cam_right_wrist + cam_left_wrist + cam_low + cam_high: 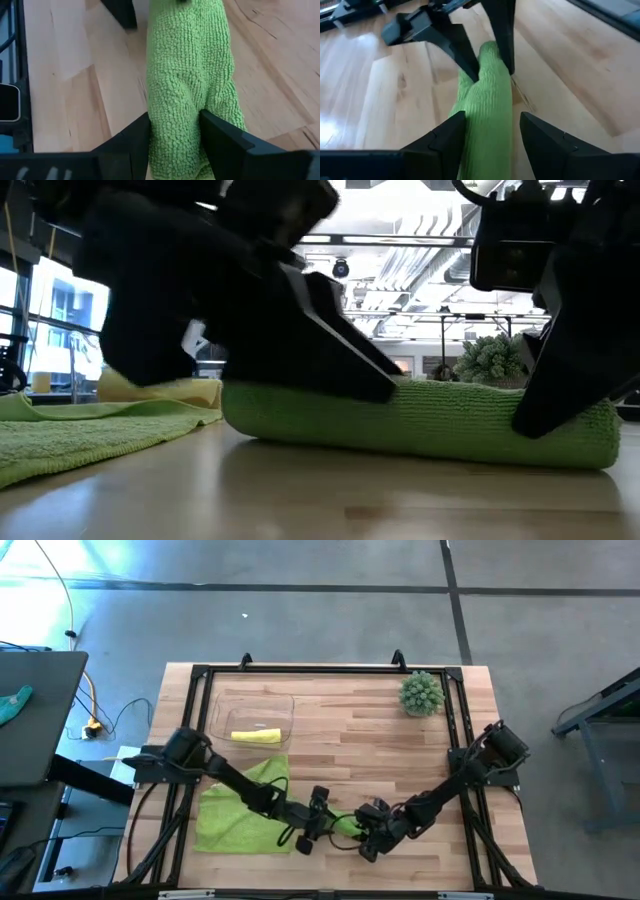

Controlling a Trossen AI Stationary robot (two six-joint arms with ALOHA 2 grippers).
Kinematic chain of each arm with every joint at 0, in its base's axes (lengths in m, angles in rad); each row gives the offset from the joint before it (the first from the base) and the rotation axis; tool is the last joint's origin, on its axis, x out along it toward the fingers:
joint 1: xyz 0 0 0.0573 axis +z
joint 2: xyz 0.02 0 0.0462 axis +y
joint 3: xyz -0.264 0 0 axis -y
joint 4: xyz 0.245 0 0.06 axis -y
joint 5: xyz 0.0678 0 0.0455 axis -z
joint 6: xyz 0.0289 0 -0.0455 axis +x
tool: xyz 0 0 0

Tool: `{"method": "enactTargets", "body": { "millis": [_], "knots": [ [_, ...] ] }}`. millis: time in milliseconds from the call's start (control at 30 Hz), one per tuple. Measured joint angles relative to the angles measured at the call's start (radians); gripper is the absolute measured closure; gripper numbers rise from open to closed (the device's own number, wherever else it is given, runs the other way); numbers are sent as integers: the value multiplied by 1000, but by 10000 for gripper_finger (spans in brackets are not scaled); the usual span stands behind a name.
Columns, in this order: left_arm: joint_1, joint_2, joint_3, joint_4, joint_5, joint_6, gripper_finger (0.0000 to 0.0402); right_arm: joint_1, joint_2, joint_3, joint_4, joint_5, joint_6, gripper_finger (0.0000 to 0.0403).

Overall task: Roll microfiber towels into tight, uniform cylinder then place into a basket
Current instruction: Put the right green towel into the transparent bin

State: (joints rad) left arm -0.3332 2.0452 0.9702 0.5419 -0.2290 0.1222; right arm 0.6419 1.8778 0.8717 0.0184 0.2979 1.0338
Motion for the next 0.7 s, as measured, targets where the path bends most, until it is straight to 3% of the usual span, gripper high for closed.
{"method": "enactTargets", "body": {
  "millis": [100, 333, 533, 700],
  "knots": [
    [5, 55, 63, -48, -6, 21, 222, -8, 0, 0, 9, -14, -2, 245],
    [10, 106, 216, -334, -29, 13, 222, -13, 0, 0, 13, -28, -3, 245],
    [29, 109, 253, -419, -17, -83, 232, -15, -6, -1, 10, -31, -15, 245],
    [66, 108, 256, -493, 11, -173, 270, -19, -74, -7, -50, -52, -73, 245]
  ]
}}
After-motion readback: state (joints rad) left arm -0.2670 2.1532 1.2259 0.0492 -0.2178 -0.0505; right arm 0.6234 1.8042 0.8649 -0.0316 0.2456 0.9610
